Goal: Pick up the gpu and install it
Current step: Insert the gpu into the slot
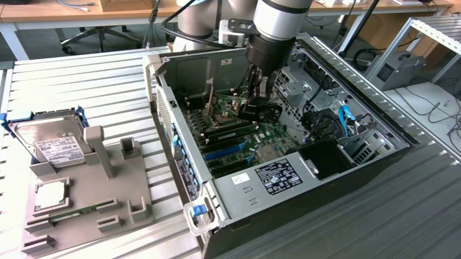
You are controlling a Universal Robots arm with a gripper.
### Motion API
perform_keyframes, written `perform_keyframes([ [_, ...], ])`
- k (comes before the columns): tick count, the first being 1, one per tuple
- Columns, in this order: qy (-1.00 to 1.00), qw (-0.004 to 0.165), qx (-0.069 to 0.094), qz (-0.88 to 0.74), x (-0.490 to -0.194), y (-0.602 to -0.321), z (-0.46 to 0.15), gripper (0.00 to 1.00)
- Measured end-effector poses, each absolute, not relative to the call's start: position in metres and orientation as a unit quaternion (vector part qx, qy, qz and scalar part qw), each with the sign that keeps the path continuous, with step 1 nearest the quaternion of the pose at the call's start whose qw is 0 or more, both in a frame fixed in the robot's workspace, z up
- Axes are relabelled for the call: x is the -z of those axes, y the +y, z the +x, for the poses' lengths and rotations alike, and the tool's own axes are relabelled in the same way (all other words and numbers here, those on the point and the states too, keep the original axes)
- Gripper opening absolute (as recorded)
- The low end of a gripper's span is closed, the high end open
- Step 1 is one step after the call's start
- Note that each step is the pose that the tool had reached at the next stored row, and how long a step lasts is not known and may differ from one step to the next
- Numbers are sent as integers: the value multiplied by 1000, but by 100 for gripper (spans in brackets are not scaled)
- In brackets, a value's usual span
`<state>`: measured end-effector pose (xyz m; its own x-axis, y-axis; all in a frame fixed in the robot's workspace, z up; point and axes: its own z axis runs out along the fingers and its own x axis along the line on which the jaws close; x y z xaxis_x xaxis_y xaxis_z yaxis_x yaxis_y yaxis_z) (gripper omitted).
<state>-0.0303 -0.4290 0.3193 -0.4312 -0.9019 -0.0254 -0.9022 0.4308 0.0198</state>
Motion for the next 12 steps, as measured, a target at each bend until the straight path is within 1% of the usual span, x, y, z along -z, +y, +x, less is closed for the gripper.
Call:
perform_keyframes([
  [12, 839, 5, -15, -544, -319, -429, -30, 26],
])
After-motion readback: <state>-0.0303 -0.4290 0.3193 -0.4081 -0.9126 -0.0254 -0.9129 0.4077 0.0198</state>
